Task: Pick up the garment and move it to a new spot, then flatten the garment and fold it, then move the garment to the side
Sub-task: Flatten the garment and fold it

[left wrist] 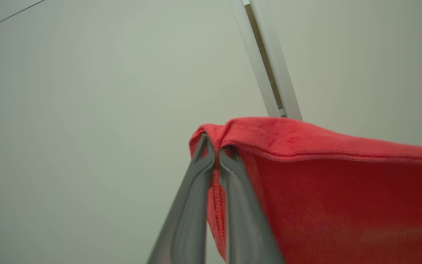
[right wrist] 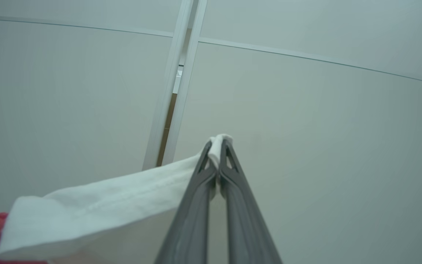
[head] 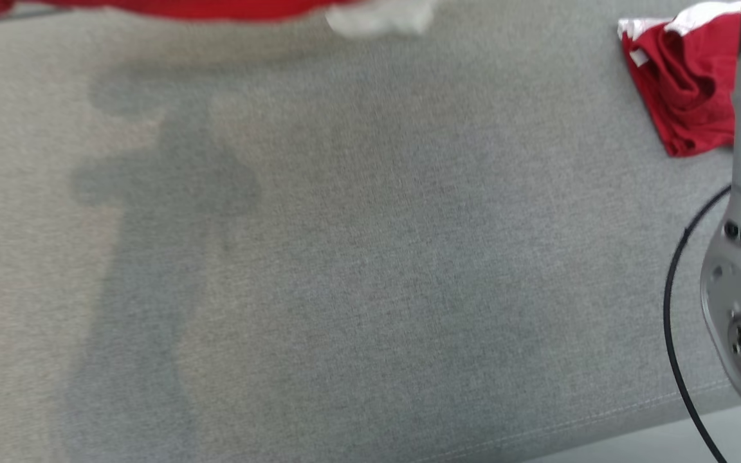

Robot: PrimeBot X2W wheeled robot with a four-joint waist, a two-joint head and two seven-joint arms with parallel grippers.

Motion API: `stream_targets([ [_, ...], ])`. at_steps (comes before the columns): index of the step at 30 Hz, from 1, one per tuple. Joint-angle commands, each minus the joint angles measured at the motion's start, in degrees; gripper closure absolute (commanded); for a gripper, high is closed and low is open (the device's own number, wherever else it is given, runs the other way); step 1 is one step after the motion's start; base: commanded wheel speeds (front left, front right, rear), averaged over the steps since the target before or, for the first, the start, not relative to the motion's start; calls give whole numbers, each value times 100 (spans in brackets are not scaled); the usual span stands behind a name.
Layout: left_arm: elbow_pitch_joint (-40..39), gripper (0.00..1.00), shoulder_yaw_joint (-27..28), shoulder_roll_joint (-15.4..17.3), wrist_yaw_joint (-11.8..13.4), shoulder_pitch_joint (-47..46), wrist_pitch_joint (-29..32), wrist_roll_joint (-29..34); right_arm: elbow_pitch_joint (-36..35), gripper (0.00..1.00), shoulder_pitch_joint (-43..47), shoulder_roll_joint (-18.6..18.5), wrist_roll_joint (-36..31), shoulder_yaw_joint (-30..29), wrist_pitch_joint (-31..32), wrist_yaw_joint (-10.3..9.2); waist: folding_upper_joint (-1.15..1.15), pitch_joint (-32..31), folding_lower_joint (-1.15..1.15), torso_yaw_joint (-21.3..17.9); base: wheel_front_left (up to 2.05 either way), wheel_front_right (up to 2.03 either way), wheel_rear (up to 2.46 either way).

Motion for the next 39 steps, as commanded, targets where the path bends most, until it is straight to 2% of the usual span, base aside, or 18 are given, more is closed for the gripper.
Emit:
stream_targets([
  [1,254,100,-33,-14,49,-188,-191,93,250,100,-223,64,-88,62,-101,-9,0,828,0,-263,0,0,0],
  [5,1003,100,-70,5,109,-697,-792,305,816,100,-700,124,-116,254,-303,-10,0,1438,0,-339,0,0,0],
  [8,1486,100,-75,-97,164,-768,-1333,301,965,100,-615,143,247,569,-377,-9,0,1890,0,-297,0,0,0],
  [12,1989,100,-88,-166,154,-585,-1978,260,680,100,-255,136,581,798,-388,-9,0,2219,0,-272,0,0,0],
  [16,2383,100,-99,-264,25,-356,-2265,130,309,100,277,136,856,1032,-390,-9,0,2277,0,-270,0,0,0],
  [25,2711,100,-103,-444,-416,169,-2399,-180,-427,100,1473,135,981,960,-391,-9,0,1860,0,-159,0,0,0],
  [29,2763,100,-51,-512,-503,619,-2397,-376,-629,100,2100,136,1052,735,-392,-9,0,1538,0,-42,0,0,0],
  [34,2495,100,115,-630,-443,1471,-2403,-615,-922,100,3028,133,1178,477,-392,-9,0,1034,0,105,0,0,0],
  [39,1547,100,301,-752,-287,2850,-2398,-731,-1338,100,4189,135,1393,360,-392,-9,0,497,0,235,0,0,0],
])
